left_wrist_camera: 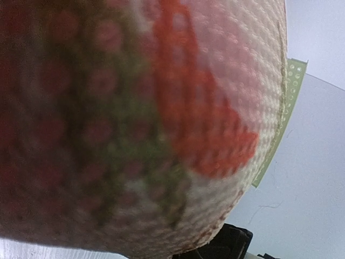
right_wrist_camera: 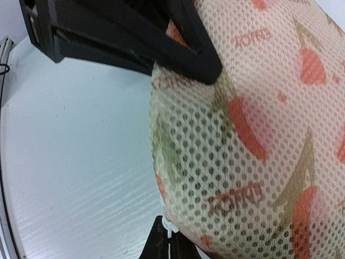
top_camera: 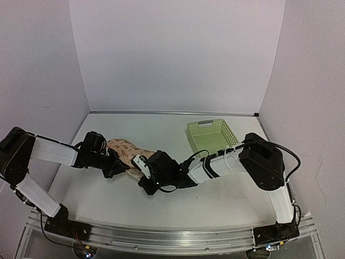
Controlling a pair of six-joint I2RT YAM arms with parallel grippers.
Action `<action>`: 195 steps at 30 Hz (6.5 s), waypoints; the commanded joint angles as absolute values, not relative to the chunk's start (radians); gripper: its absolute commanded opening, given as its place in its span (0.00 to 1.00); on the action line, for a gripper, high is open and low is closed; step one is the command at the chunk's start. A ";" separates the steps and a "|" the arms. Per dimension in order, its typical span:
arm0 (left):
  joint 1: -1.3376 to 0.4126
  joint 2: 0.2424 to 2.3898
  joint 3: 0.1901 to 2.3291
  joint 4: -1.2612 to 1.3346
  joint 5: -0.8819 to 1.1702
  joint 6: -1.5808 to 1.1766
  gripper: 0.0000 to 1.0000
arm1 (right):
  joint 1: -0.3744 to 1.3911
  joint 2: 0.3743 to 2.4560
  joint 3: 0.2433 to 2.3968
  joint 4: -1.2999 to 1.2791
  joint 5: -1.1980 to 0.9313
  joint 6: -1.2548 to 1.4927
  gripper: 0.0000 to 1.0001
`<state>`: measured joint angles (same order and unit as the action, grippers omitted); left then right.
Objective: Unzip the laundry bag and remove the bra
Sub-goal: Unzip the zipper of the laundry bag, then hold the laundry bag at the center of the board, then open the zipper of the laundry bag, then hold the laundry bag at the center of the board.
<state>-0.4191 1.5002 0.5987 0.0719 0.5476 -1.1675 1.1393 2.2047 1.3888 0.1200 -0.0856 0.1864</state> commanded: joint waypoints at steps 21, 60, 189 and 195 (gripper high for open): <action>-0.417 1.623 0.849 -0.285 0.837 -0.486 0.00 | 0.927 1.941 1.050 0.106 -0.242 -0.053 0.00; -0.307 1.917 1.266 -0.429 0.692 -0.437 0.29 | 1.033 1.963 1.177 -0.010 -0.172 0.152 0.00; -0.164 1.352 0.895 -0.541 0.581 -0.667 0.67 | 1.065 2.341 1.853 -0.350 -0.055 0.181 0.00; -0.314 1.264 0.759 -0.391 0.564 -0.874 0.72 | 1.063 2.339 1.853 -0.349 -0.064 0.182 0.00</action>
<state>-0.2489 1.3148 0.8188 -0.5121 0.5716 -0.7132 1.0657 2.3337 1.8130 -0.3614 -0.0792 0.1703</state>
